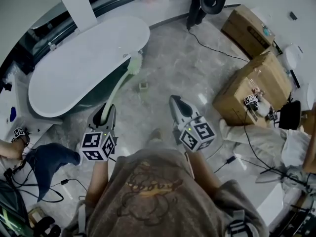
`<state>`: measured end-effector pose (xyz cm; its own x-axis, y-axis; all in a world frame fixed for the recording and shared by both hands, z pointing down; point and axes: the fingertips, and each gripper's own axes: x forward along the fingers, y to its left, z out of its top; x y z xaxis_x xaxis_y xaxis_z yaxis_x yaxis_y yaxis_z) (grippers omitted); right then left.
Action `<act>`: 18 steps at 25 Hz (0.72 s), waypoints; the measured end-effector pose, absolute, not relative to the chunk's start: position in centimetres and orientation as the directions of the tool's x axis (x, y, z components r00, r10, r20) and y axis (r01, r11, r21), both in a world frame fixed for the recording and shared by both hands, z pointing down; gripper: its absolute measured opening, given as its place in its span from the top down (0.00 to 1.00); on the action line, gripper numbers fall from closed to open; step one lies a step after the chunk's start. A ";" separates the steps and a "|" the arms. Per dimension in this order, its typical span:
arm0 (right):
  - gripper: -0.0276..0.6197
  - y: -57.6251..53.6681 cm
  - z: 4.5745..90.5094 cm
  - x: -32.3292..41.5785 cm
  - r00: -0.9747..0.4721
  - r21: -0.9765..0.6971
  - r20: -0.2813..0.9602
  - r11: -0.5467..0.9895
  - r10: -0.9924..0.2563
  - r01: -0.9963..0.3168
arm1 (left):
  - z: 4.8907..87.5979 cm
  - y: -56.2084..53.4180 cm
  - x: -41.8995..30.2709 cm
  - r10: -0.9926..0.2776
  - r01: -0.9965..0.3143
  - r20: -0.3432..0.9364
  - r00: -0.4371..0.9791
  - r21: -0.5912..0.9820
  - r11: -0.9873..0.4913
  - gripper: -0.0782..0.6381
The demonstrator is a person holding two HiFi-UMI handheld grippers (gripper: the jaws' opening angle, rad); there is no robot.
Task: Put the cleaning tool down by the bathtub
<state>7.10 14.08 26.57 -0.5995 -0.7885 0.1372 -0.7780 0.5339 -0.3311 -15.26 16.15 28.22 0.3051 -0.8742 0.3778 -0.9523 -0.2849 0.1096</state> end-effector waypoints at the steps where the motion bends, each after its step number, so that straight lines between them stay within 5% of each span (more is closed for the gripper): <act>1: 0.96 13.1 26.7 7.6 -0.602 -0.330 0.137 0.536 -0.787 -0.777 | 28.2 15.2 -14.9 -0.879 -0.955 0.374 0.297 0.107 -0.277 0.74; 18: 0.96 3.0 30.2 7.5 -0.649 -0.369 0.200 0.558 -0.734 -0.744 | 29.5 4.8 -13.8 -0.884 -0.961 0.377 0.275 0.124 -0.246 0.74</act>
<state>7.46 2.95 30.22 -0.6494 -0.7337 0.1999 -0.7436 0.5577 -0.3687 -13.80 4.77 29.46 0.2753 -0.8842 0.3774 -0.9612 -0.2464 0.1239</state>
